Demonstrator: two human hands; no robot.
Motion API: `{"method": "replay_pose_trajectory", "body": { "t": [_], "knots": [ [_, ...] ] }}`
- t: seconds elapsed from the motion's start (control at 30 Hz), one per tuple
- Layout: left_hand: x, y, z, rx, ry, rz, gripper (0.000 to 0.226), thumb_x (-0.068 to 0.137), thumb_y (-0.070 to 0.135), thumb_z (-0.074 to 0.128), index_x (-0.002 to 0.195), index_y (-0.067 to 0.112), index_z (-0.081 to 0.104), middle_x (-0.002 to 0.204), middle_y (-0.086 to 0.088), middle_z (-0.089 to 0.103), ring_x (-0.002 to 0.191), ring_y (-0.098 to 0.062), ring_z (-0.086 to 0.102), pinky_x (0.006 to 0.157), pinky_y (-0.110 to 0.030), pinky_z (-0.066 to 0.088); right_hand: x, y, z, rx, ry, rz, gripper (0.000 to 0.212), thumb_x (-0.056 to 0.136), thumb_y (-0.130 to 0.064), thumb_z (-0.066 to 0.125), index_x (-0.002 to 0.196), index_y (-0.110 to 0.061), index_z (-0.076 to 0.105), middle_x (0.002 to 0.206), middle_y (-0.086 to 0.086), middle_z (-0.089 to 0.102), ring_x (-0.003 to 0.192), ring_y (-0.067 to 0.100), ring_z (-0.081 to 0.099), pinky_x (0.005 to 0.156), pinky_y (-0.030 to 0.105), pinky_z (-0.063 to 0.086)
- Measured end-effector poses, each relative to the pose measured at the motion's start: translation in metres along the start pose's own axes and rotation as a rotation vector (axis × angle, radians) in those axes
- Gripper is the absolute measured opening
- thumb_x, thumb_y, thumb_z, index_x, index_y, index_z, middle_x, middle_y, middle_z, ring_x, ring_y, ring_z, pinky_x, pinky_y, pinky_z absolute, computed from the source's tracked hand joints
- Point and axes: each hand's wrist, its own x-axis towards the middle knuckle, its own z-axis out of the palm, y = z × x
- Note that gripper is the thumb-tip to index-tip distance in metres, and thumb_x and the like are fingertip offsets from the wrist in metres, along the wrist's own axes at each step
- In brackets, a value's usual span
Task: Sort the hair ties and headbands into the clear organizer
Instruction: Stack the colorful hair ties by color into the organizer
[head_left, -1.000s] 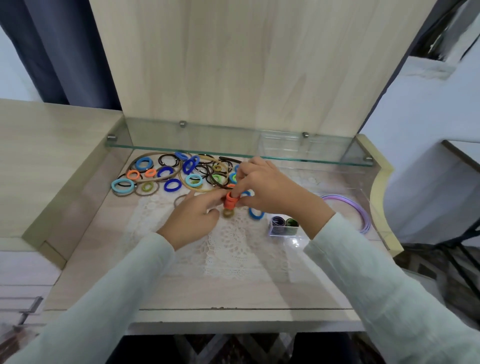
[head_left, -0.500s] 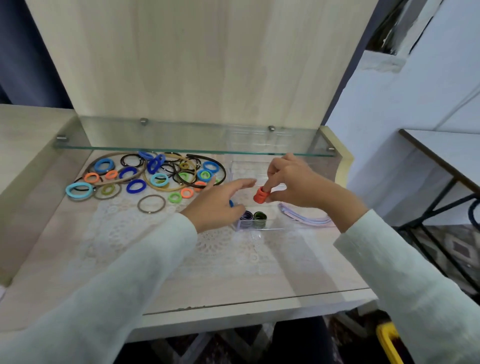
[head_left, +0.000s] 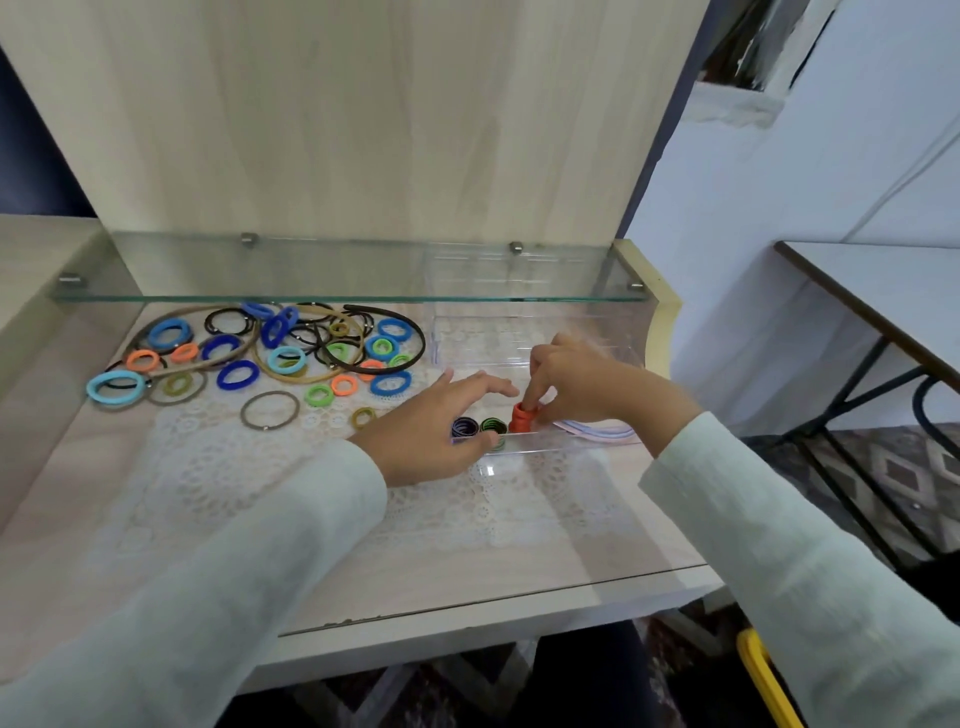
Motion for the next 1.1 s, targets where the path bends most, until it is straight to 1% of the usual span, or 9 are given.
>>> {"method": "replay_pose_trajectory", "body": {
  "t": [0.1, 0.2, 0.27, 0.4, 0.5, 0.6, 0.7, 0.83, 1.1],
  "knots": [
    [0.001, -0.002, 0.004, 0.016, -0.002, 0.004, 0.046, 0.098, 0.021, 0.054, 0.137, 0.042, 0.04, 0.14, 0.033, 0.035, 0.121, 0.021, 0.012, 0.099, 0.005, -0.01, 0.002, -0.002, 0.0, 0.035, -0.055, 0.0, 0.019, 0.084, -0.038, 0.07, 0.103, -0.036, 0.073, 0.105, -0.001, 0.052, 0.101, 0.02, 0.037, 0.087, 0.03, 0.034],
    [0.001, -0.008, 0.006, 0.0, -0.001, 0.002, 0.047, 0.095, 0.016, 0.054, 0.132, 0.043, 0.043, 0.148, 0.027, 0.037, 0.14, 0.009, 0.019, 0.118, -0.014, -0.006, 0.005, -0.006, -0.002, 0.016, -0.103, 0.007, 0.019, 0.085, -0.037, 0.069, 0.103, -0.036, 0.073, 0.109, -0.001, 0.053, 0.106, 0.021, 0.038, 0.09, 0.034, 0.038],
    [0.002, -0.01, 0.008, -0.008, 0.002, 0.018, 0.046, 0.094, 0.014, 0.054, 0.129, 0.043, 0.044, 0.147, 0.027, 0.04, 0.145, 0.002, 0.021, 0.121, -0.021, -0.003, 0.008, -0.009, -0.004, 0.01, -0.134, 0.014, 0.019, 0.085, -0.037, 0.069, 0.104, -0.036, 0.073, 0.111, -0.001, 0.052, 0.109, 0.022, 0.039, 0.092, 0.037, 0.04],
    [0.001, -0.012, 0.009, -0.034, 0.018, 0.056, 0.044, 0.095, 0.013, 0.054, 0.128, 0.041, 0.046, 0.134, 0.04, 0.039, 0.127, 0.031, 0.005, 0.108, -0.002, -0.008, 0.011, -0.013, -0.008, -0.009, -0.229, 0.052, 0.026, 0.086, -0.026, 0.066, 0.109, -0.038, 0.07, 0.116, 0.0, 0.049, 0.114, 0.023, 0.038, 0.094, 0.04, 0.042],
    [0.002, -0.013, 0.01, -0.048, 0.011, 0.054, 0.04, 0.096, 0.012, 0.054, 0.126, 0.039, 0.049, 0.136, 0.034, 0.04, 0.12, 0.036, 0.0, 0.104, 0.001, -0.009, 0.011, -0.017, -0.012, -0.055, -0.282, 0.071, 0.037, 0.09, -0.014, 0.055, 0.118, -0.037, 0.065, 0.116, 0.001, 0.049, 0.116, 0.024, 0.036, 0.088, 0.036, 0.04],
    [0.002, -0.013, 0.009, -0.055, 0.015, 0.045, 0.038, 0.096, 0.012, 0.053, 0.117, 0.044, 0.052, 0.139, 0.031, 0.043, 0.139, 0.019, 0.005, 0.115, -0.01, -0.007, 0.006, -0.024, -0.018, -0.088, -0.344, 0.076, 0.042, 0.094, -0.009, 0.043, 0.122, -0.032, 0.063, 0.108, 0.0, 0.05, 0.111, 0.023, 0.033, 0.08, 0.034, 0.033],
    [0.002, -0.012, 0.01, -0.038, 0.005, 0.066, 0.04, 0.094, 0.01, 0.052, 0.108, 0.048, 0.053, 0.139, 0.034, 0.042, 0.148, -0.002, 0.012, 0.12, -0.022, -0.004, 0.004, -0.029, -0.022, -0.118, -0.407, 0.091, 0.04, 0.096, -0.011, 0.038, 0.125, -0.024, 0.062, 0.116, 0.003, 0.056, 0.111, 0.023, 0.033, 0.08, 0.032, 0.028],
    [0.002, -0.01, 0.01, 0.012, 0.004, 0.064, 0.04, 0.094, 0.009, 0.049, 0.12, 0.038, 0.058, 0.145, 0.026, 0.044, 0.15, -0.008, 0.012, 0.122, -0.028, -0.003, 0.001, -0.035, -0.026, -0.112, -0.433, 0.116, 0.038, 0.098, -0.012, 0.036, 0.127, -0.01, 0.06, 0.124, 0.011, 0.058, 0.101, 0.021, 0.04, 0.078, 0.025, 0.022],
    [0.0, -0.01, 0.011, 0.068, -0.02, 0.068, 0.049, 0.084, 0.022, 0.044, 0.127, 0.044, 0.053, 0.146, 0.018, 0.047, 0.151, -0.012, 0.011, 0.124, -0.035, -0.002, -0.002, -0.04, -0.032, -0.066, -0.471, 0.176, 0.038, 0.099, -0.016, 0.035, 0.127, -0.011, 0.061, 0.126, 0.012, 0.06, 0.093, 0.023, 0.044, 0.063, 0.023, 0.031]
  ]
}}
